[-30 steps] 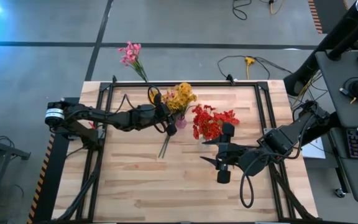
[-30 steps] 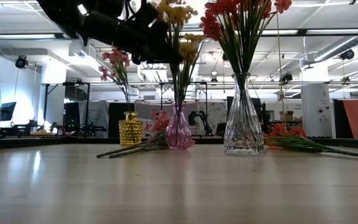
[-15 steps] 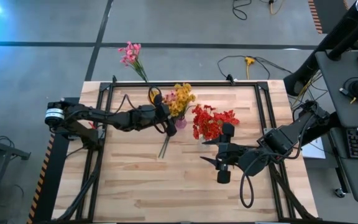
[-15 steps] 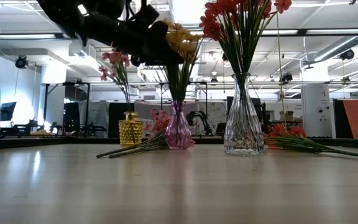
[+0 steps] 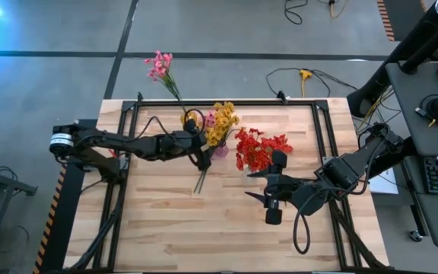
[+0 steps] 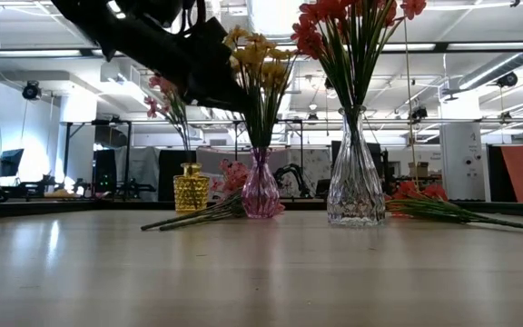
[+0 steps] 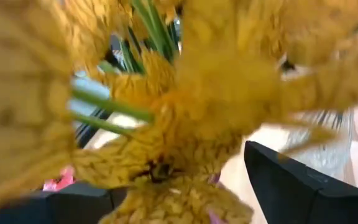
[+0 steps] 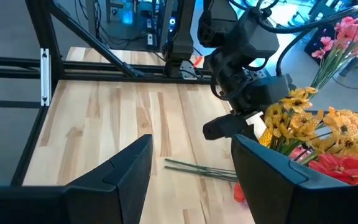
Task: Sort flowers into vase by color
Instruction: Put the yellow flowers into the violet vase, then put the left pink flowers into the yellow vase
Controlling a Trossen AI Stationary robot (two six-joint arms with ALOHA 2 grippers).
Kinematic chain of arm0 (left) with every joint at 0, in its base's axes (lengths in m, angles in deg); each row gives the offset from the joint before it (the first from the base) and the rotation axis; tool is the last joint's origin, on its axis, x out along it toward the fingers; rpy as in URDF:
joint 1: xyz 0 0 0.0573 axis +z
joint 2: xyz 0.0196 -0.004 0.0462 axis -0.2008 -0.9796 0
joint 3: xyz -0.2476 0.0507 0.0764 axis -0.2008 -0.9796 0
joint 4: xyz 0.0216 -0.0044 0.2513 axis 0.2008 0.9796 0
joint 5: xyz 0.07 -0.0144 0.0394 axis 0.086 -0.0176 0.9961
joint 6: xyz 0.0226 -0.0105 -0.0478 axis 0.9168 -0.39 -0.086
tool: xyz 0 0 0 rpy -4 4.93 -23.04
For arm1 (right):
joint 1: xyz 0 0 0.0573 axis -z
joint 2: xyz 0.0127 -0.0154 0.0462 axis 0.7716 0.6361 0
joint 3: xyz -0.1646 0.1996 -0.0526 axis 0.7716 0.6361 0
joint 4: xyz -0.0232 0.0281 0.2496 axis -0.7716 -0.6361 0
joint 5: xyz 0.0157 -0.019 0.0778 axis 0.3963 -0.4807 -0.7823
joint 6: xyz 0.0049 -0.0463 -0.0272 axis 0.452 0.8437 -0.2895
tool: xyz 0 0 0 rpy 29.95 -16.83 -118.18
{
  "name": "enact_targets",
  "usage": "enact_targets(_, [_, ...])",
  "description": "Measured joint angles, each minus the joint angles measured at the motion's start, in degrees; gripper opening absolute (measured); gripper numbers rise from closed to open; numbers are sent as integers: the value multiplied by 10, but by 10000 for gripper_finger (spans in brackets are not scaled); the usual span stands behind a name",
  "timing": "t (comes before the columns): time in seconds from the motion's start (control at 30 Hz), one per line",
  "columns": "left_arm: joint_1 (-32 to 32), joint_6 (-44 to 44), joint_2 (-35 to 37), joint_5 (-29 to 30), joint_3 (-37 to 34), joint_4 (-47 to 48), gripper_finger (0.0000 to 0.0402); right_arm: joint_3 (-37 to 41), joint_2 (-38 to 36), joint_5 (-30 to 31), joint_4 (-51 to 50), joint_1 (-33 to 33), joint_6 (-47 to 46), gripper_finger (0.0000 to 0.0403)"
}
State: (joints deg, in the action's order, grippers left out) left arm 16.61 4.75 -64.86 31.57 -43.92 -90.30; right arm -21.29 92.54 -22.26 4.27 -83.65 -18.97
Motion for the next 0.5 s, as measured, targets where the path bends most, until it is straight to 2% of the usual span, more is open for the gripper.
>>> enact_targets(0.1, [0,5,10,0,0,35,239,0,0,-9,-1,-2,-9,212])
enact_targets(0.33, [0,4,51,0,0,129,239,0,-4,-82,-2,-2,-54,212])
enact_targets(0.5, [0,-28,92,0,0,217,239,0,-5,-144,-43,-2,-125,212])
